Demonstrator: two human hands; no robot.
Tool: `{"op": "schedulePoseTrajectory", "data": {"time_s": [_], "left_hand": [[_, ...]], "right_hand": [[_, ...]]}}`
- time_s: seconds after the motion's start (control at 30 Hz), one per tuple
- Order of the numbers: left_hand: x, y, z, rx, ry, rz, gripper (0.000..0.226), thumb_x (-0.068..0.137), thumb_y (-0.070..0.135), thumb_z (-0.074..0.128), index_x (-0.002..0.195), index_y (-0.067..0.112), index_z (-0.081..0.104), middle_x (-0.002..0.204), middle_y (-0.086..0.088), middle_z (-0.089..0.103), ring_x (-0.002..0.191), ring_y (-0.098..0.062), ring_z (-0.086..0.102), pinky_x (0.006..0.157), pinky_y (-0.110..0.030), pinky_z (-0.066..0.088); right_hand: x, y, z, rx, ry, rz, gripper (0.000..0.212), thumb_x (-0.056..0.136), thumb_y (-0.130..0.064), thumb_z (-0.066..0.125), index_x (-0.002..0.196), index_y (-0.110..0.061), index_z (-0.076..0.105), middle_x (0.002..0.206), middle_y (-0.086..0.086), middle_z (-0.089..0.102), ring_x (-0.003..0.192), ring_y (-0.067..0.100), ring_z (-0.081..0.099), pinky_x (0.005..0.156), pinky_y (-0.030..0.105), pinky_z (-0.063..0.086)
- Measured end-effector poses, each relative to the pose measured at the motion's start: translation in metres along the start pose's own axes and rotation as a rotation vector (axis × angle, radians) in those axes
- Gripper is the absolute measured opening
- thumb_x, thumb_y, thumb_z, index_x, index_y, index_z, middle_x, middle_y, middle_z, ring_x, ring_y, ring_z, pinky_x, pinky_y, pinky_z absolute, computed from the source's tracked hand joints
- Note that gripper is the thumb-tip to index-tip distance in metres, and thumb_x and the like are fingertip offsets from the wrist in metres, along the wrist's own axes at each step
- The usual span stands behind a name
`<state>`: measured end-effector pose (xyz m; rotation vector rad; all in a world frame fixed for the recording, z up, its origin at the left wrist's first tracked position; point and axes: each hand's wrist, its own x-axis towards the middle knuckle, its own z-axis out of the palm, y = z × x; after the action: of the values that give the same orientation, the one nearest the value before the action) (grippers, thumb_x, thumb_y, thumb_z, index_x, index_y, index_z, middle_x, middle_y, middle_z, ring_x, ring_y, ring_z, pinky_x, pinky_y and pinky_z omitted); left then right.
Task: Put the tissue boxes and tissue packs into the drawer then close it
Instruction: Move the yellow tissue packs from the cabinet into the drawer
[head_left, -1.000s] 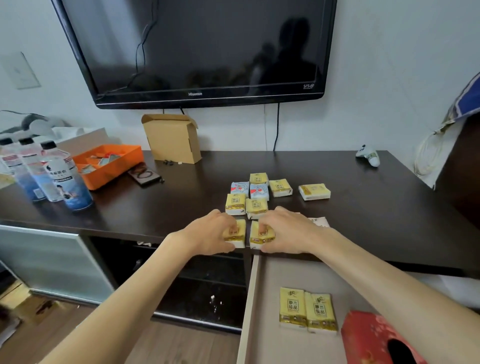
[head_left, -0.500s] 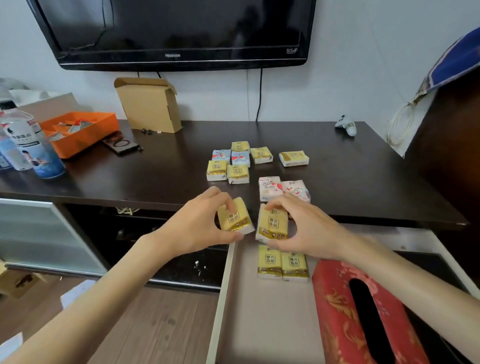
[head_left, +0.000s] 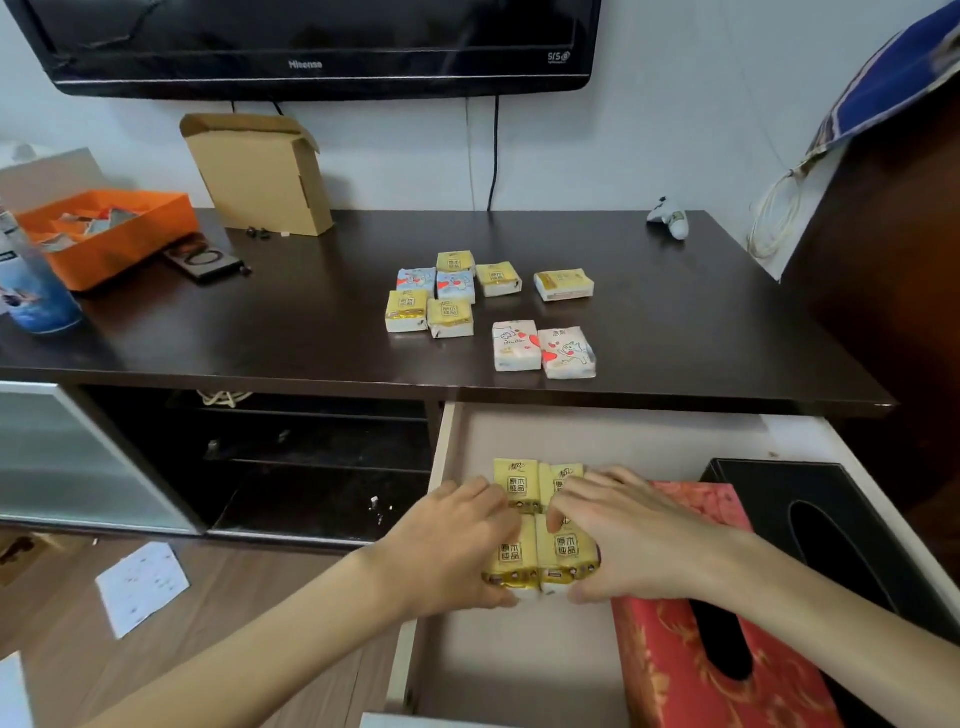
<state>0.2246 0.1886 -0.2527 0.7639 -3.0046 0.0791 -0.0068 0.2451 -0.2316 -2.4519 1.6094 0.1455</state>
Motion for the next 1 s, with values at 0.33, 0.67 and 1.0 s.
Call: {"op": "schedulePoseTrajectory", "data": {"time_s": [0.33, 0.67, 1.0], "left_hand": [[0.004, -0.005, -0.003, -0.150, 0.041, -0.001, 0.060, 0.086, 0.071, 0.046, 0.119, 0.024, 0.060, 0.123, 0.005, 0.051, 0.115, -0.013, 0.047, 0.093, -0.037, 0.048], [0.038, -0.030, 0.009, -0.081, -0.246, -0.013, 0.084, 0.079, 0.066, 0.066, 0.144, 0.017, 0.045, 0.150, -0.005, 0.043, 0.134, -0.027, 0.043, 0.111, -0.038, 0.034], [0.042, -0.025, 0.008, -0.142, -0.252, -0.035, 0.069, 0.083, 0.054, 0.070, 0.138, 0.018, 0.050, 0.147, -0.002, 0.043, 0.128, -0.025, 0.048, 0.105, -0.040, 0.042]], "right_hand": [[0.006, 0.019, -0.022, 0.100, 0.034, 0.074, 0.065, 0.080, -0.071, 0.063, 0.133, -0.034, 0.056, 0.128, -0.017, 0.052, 0.118, 0.006, 0.045, 0.093, 0.033, 0.043], [0.041, 0.005, -0.002, -0.188, -0.196, 0.169, 0.078, 0.065, -0.057, 0.089, 0.124, -0.014, 0.061, 0.154, 0.011, 0.050, 0.121, 0.032, 0.060, 0.102, 0.043, 0.048], [0.040, 0.004, 0.000, -0.110, -0.077, 0.196, 0.051, 0.071, -0.044, 0.091, 0.101, -0.017, 0.060, 0.106, 0.000, 0.063, 0.098, 0.026, 0.065, 0.073, 0.038, 0.048]]}}
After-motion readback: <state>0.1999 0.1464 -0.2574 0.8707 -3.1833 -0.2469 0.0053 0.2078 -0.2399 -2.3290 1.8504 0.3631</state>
